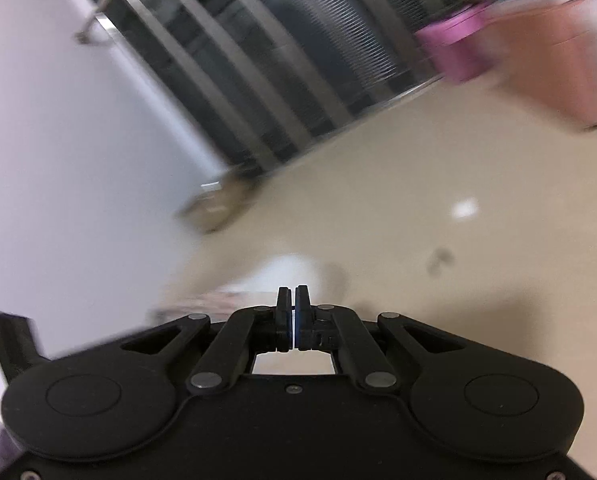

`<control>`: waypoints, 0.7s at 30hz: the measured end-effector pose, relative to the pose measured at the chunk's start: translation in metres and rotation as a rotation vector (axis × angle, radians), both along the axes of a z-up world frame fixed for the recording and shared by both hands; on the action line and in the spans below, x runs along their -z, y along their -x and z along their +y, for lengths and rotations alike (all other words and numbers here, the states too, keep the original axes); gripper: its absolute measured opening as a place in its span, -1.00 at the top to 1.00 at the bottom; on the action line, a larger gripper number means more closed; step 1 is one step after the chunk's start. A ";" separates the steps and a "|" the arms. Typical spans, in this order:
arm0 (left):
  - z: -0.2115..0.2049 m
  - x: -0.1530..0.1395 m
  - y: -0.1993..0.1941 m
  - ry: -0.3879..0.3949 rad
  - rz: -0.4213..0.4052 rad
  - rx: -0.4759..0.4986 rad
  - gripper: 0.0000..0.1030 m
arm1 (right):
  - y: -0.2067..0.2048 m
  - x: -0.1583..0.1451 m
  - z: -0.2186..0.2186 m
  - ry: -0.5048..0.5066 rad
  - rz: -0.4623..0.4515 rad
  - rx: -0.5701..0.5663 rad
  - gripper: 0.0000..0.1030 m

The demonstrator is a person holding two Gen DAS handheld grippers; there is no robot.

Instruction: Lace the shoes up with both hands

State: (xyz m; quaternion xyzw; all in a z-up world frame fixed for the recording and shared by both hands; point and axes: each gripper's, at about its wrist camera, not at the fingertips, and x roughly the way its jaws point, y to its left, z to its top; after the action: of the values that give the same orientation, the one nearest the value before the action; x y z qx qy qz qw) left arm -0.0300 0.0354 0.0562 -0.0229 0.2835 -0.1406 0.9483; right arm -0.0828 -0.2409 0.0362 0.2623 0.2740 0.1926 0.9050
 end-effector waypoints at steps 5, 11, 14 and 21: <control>0.003 0.000 -0.002 -0.003 0.003 0.022 0.56 | 0.028 -0.013 -0.016 0.300 -0.004 -0.061 0.83; 0.006 0.002 -0.003 0.020 0.010 0.007 0.52 | -0.003 -0.040 0.074 0.476 -0.256 -0.382 0.12; 0.004 0.002 -0.002 0.017 0.012 -0.003 0.52 | -0.044 -0.029 0.100 0.425 -0.235 -0.487 0.46; 0.005 0.003 -0.002 0.030 0.011 -0.016 0.52 | -0.070 0.002 0.079 0.181 -0.133 -0.454 1.00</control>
State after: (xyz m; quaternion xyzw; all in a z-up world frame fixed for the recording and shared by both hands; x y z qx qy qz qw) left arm -0.0278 0.0403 0.0530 -0.0403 0.2865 -0.1373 0.9473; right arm -0.0126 -0.1623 0.0346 0.0988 0.2819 0.3826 0.8743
